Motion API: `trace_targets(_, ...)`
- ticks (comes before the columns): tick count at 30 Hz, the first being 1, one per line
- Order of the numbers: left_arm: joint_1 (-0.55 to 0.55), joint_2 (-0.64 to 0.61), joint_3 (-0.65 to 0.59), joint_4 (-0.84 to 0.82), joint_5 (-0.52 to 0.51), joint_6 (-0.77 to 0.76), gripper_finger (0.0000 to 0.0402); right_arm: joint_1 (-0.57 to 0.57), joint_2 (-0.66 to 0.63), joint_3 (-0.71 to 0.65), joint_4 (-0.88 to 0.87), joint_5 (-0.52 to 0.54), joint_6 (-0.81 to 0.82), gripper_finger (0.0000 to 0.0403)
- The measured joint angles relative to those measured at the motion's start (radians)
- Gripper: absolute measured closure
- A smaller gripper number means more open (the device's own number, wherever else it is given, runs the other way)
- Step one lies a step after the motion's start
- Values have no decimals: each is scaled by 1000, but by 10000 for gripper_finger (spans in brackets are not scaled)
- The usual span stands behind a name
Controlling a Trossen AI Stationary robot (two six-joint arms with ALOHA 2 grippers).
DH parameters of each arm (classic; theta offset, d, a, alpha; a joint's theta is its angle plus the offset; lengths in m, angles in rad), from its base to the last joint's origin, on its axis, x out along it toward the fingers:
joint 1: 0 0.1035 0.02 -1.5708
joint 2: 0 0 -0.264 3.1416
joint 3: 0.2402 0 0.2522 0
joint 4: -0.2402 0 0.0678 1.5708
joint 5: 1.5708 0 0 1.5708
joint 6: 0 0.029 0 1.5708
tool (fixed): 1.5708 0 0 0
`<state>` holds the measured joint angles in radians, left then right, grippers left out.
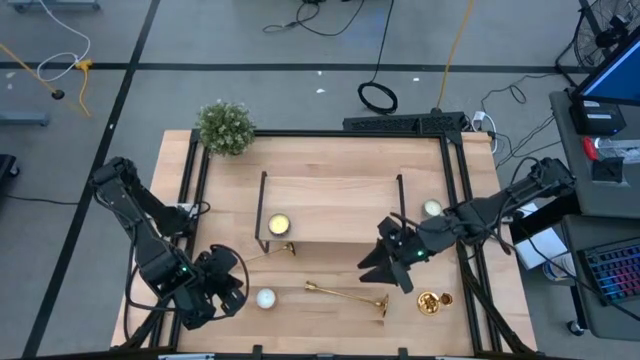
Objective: Pick & Place candle stick holders
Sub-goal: Put the left gold candle holder on the shelf
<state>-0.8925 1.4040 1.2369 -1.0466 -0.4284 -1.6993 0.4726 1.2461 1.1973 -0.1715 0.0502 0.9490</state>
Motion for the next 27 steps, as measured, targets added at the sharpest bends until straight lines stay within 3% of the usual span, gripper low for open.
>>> trace_targets(7, 0, 0, 0, 0, -17, -6, 393, 1, 0, 0, -48, 0, 34, 184)
trace_targets(16, 0, 0, 0, 2, -4, -8, 398, 5, 22, -2, -294, -57, 163, 184)
trace_targets(20, 0, 0, 0, -3, 61, 16, 385, 8, 56, -2, -286, -80, 157, 184)
trace_targets(27, 0, 0, 0, -7, 72, 3, 394, 10, 131, -2, -269, -124, 144, 184)
